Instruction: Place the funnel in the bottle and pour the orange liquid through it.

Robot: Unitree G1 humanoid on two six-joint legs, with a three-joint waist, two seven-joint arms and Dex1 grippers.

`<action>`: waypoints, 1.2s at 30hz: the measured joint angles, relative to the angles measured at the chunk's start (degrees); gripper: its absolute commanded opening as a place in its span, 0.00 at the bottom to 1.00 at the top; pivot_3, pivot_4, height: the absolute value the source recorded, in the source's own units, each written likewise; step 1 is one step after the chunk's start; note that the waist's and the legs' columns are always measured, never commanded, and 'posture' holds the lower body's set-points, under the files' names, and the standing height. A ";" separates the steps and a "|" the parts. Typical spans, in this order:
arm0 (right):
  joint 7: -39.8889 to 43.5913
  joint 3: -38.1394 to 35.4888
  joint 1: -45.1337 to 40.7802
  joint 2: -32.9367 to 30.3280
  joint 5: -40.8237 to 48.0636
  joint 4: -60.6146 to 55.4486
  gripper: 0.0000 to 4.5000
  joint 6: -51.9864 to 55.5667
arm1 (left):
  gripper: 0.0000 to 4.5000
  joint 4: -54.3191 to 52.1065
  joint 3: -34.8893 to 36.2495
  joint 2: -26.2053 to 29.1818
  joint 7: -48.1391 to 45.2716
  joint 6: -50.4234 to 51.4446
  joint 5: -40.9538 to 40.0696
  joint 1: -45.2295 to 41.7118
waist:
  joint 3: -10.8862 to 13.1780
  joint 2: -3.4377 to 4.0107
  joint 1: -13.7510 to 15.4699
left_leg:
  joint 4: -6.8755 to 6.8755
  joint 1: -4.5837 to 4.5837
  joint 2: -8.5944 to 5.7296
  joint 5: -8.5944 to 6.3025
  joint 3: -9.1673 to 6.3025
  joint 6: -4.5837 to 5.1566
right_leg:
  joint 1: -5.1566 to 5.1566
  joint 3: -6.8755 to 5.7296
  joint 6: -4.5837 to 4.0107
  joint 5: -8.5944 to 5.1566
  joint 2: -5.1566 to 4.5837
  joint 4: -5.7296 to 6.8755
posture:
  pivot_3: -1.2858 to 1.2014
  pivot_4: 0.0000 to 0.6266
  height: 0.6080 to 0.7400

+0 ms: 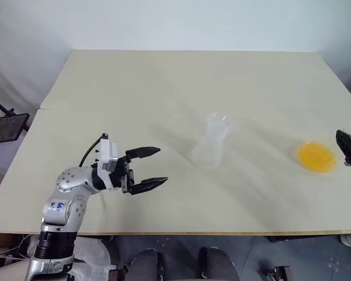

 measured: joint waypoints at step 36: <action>-5.90 30.17 -15.26 0.61 -21.38 -27.62 0.54 4.09 | 1.00 2.41 -2.99 -5.26 5.49 -1.32 -0.15 -4.42 | 0.08 0.08 0.65 | -0.06 -0.30 -0.07 0.02 -0.14 -0.04 | -0.08 -0.22 0.16 0.08 0.00 -0.40 | 0.52 0.24 1.00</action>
